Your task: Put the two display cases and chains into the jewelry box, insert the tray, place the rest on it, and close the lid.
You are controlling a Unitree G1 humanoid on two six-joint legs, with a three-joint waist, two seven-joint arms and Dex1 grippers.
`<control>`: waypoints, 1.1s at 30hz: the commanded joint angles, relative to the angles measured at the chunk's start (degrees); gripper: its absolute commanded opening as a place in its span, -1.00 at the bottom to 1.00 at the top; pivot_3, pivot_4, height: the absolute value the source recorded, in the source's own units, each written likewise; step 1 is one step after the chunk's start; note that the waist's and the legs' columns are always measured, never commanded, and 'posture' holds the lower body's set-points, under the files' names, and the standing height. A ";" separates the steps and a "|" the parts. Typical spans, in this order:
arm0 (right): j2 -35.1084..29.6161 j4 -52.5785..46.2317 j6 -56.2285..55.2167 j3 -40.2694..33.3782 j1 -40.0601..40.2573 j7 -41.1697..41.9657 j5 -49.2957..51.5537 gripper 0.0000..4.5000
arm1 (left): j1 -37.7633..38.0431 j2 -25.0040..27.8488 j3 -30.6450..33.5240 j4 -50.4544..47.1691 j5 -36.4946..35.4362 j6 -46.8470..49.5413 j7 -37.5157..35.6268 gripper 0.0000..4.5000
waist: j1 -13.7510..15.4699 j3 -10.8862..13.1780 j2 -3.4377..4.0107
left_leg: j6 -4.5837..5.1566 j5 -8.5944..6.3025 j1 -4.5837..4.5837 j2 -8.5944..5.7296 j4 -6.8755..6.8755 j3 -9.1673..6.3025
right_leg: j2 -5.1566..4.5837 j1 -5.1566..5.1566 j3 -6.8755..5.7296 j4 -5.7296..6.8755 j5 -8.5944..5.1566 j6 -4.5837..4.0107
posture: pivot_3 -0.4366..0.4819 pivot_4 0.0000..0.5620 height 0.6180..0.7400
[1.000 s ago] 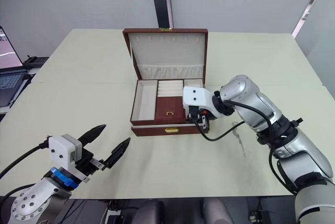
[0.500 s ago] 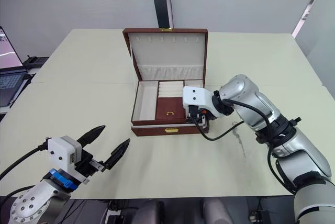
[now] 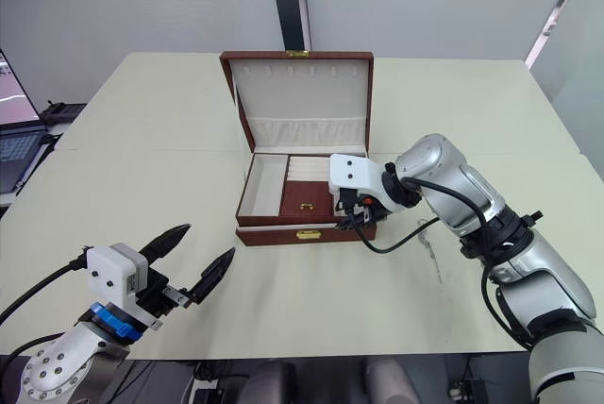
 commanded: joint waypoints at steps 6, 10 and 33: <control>4.09 0.64 2.05 -8.45 -1.73 -2.74 5.89 0.49 | -1.62 0.60 0.84 -0.67 -0.60 -0.73 -0.55 1.00 | 0.03 0.00 -0.02 | 0.00 0.00 -0.01 -0.01 0.00 -0.01 | 0.00 0.00 -0.01 -0.01 0.00 0.00 | -0.05 -0.47 1.00; 10.75 4.24 -0.76 -15.40 -1.19 -9.36 9.14 0.49 | -2.50 0.87 0.88 -0.11 -0.57 -0.61 -0.92 1.00 | -0.28 0.00 -0.02 | 0.00 0.00 0.00 0.01 -0.01 -0.02 | 0.02 0.00 -0.01 0.01 0.00 0.00 | -0.05 -0.47 1.00; 20.12 27.14 -26.28 -14.44 8.26 -14.79 2.55 -0.99 | -6.58 2.95 0.89 0.97 -1.51 1.58 -1.64 1.00 | -1.32 -0.05 -0.10 | -0.01 0.01 0.03 0.00 -0.04 -0.06 | 0.02 0.06 -0.04 0.03 0.00 0.01 | -0.05 -0.47 1.00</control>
